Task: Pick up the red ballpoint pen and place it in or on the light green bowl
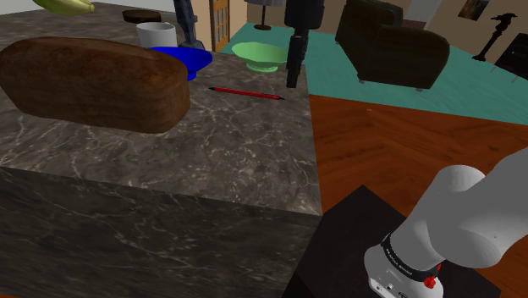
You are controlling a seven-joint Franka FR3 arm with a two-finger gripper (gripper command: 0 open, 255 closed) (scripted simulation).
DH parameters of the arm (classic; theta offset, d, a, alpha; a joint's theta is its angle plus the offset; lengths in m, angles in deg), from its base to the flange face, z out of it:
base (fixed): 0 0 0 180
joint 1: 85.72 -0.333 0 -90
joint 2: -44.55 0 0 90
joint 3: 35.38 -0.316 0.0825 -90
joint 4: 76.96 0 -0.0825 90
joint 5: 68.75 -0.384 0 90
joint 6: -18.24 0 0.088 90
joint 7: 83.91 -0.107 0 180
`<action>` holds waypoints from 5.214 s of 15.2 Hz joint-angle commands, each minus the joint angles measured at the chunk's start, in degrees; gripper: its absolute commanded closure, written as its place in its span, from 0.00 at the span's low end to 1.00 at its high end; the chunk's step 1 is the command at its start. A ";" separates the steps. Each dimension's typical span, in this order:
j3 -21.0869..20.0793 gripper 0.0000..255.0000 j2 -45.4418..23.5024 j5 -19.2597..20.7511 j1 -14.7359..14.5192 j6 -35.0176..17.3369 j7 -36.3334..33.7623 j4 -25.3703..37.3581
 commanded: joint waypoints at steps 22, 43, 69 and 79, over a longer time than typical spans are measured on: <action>-1.65 1.00 -1.59 -0.76 -2.07 -4.80 3.06 -3.35; -1.61 1.00 -5.92 -0.41 -1.99 8.00 2.58 13.77; 7.75 1.00 -37.21 0.18 9.03 23.97 22.32 60.73; 7.64 1.00 -27.35 1.01 8.20 10.26 22.10 37.18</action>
